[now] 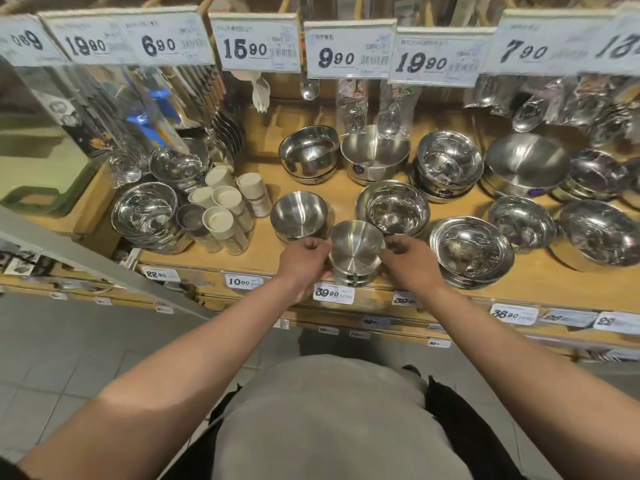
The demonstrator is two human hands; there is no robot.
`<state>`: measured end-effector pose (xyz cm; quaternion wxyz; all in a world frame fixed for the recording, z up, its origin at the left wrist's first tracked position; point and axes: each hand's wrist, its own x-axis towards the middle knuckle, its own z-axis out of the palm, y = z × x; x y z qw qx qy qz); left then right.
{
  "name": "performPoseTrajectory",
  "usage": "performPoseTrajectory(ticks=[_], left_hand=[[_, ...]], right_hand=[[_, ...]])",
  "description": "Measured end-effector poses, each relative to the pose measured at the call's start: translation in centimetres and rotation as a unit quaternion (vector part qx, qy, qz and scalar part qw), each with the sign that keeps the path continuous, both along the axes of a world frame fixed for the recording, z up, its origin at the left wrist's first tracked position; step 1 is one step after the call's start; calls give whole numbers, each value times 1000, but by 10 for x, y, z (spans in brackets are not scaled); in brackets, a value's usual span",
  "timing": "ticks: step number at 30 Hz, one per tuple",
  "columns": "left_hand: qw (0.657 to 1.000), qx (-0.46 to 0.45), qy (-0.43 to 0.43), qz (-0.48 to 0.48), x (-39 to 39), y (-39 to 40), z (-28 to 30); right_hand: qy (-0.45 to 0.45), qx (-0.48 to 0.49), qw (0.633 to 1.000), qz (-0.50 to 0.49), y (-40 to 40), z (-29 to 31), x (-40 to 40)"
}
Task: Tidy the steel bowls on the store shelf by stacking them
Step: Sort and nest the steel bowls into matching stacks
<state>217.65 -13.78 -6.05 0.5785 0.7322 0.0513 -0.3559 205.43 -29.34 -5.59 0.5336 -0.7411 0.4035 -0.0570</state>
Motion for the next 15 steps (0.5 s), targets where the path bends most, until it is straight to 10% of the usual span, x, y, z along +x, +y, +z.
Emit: performPoseTrajectory(ticks=[15], left_hand=[[999,28,5,-38,6,2,-5]], right_hand=[[15,-122,991,48,0,5,3]])
